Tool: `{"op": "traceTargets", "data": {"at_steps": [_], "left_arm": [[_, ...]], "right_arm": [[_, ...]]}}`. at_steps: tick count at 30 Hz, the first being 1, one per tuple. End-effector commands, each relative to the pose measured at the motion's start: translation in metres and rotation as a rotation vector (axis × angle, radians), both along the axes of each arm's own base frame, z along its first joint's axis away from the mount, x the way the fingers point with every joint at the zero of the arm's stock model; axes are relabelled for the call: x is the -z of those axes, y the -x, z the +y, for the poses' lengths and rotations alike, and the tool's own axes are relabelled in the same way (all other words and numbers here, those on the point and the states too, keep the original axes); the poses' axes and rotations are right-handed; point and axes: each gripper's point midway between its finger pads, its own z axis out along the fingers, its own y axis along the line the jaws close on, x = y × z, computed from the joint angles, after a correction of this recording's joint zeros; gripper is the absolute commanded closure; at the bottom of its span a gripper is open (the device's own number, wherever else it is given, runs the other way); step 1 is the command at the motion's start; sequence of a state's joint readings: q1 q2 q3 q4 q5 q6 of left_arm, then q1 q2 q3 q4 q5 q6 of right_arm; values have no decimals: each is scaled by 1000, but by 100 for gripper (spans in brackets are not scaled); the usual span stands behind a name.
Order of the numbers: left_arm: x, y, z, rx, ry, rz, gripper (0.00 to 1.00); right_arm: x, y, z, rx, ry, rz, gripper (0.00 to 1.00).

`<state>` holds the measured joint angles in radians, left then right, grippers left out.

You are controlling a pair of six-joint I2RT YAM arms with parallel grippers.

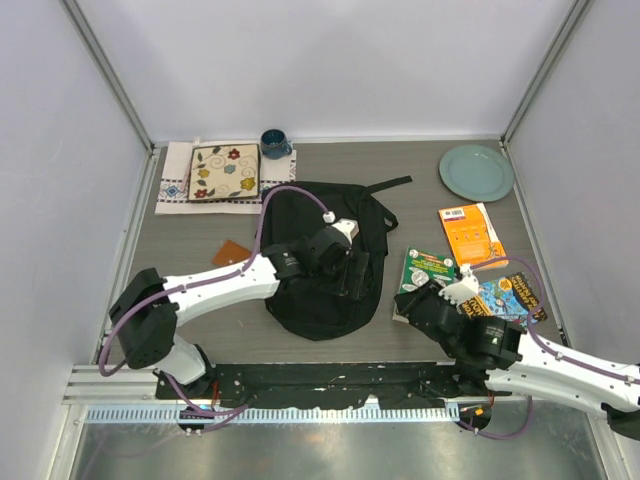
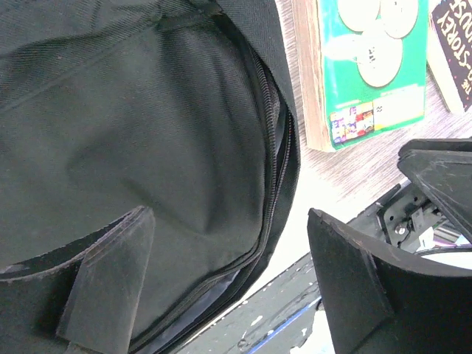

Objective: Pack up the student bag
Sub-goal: Adjust the student bag at the center of the board.

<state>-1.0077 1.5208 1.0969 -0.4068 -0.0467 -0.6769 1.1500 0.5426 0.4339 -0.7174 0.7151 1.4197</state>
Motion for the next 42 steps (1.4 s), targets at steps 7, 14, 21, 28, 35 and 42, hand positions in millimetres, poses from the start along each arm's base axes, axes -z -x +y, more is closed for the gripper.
{"op": "traceTargets", "data": {"at_steps": [7, 14, 21, 28, 35, 42], "left_arm": [[-5, -12, -48, 9, 111, 7, 28], [11, -13, -46, -3, 67, 25, 59], [8, -11, -42, 9, 59, 16, 89], [-24, -20, -36, 27, 22, -58, 100], [-79, -27, -31, 27, 44, -143, 100], [-97, -25, -17, 13, 37, -173, 100]], "right_arm": [[-20, -4, -18, 71, -68, -65, 61], [-16, -1, -9, 32, -80, -54, 64], [-8, -1, 11, -32, -91, -38, 67], [-7, -1, 41, -98, -141, -21, 53], [-2, -4, 71, -144, -203, -21, 44], [-2, -17, 88, -100, -238, -23, 42]]}}
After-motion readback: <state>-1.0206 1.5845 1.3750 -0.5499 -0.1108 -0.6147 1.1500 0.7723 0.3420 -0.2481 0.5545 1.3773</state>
